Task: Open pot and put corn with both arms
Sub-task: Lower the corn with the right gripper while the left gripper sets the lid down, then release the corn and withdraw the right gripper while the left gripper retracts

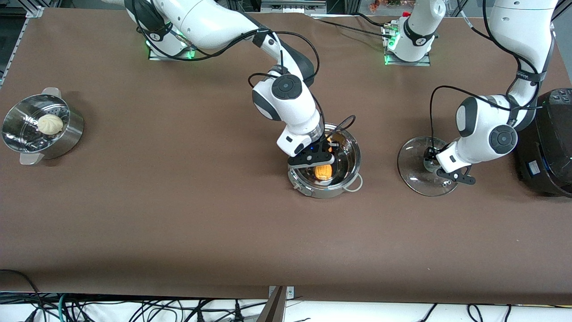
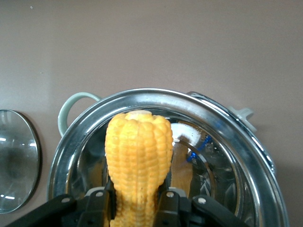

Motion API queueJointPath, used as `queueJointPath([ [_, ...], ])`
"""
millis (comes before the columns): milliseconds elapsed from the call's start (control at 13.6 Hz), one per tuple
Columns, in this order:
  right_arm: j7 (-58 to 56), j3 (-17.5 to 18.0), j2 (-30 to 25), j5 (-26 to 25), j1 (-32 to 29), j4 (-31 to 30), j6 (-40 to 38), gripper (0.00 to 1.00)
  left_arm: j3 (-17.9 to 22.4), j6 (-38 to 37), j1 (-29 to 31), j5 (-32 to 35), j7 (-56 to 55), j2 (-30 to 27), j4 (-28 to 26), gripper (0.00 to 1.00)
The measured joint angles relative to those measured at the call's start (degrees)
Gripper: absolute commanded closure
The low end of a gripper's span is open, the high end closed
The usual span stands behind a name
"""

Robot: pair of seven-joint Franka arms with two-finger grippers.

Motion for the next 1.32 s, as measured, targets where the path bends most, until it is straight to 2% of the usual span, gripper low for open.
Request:
queueJointPath([
  [220, 0.0, 0.0, 0.5, 0.0, 0.0, 0.0, 0.0, 0.85, 0.1, -2.2, 0.0, 0.0, 0.0, -6.1, -1.1, 0.0],
  [514, 0.0, 0.0, 2.0, -0.1, 0.2, 0.0, 0.7, 0.78, 0.6, -6.8, 1.8, 0.0, 0.0, -19.3, -1.3, 0.0],
  [587, 0.0, 0.0, 2.4, -0.2, 0.3, 0.0, 0.9, 0.63, 0.7, -9.7, 2.2, 0.0, 0.0, -23.0, -1.2, 0.0],
  [661, 0.0, 0.0, 2.8, -0.2, 0.5, 0.0, 1.1, 0.01, 0.8, -12.9, 2.3, 0.0, 0.0, -26.4, -1.0, 0.0],
  [808, 0.0, 0.0, 3.1, -0.5, 0.7, 0.0, 1.3, 0.0, 0.8, -22.4, 2.3, 0.0, 0.0, -31.4, 2.3, 0.0],
  [1028, 0.5, 0.0, 3.0, -0.8, 1.1, 0.4, 1.3, 0.0, 0.8, -36.6, 2.4, 0.5, 0.0, -33.2, 13.4, 0.0],
  [1175, 0.7, 0.0, 3.0, -0.8, 1.3, 0.7, 1.3, 0.0, 0.4, -41.7, 2.4, 0.6, 0.0, -33.2, 18.4, 0.0],
  [1322, 0.7, 0.0, 3.0, -0.8, 1.6, 1.0, 1.1, 0.0, -0.3, -43.0, 2.4, 1.6, -0.1, -32.8, 19.8, 0.0],
])
